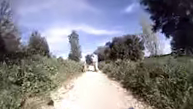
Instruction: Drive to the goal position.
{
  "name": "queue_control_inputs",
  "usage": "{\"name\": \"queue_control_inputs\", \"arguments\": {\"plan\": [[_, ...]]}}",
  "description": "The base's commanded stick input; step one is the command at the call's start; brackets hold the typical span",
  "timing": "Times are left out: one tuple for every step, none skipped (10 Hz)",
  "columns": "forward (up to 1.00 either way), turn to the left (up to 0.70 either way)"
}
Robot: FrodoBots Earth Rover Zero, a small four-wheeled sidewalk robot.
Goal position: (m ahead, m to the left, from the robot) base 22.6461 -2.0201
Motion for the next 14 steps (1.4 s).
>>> {"name": "queue_control_inputs", "arguments": {"plan": [[0.70,0.00],[0.70,0.00],[0.70,0.00],[0.70,0.00],[0.70,0.00],[0.70,0.00],[0.70,0.00],[0.70,0.00],[0.70,0.00],[0.70,0.00],[0.70,0.00],[0.70,0.00],[0.70,0.00],[0.70,0.00]]}}
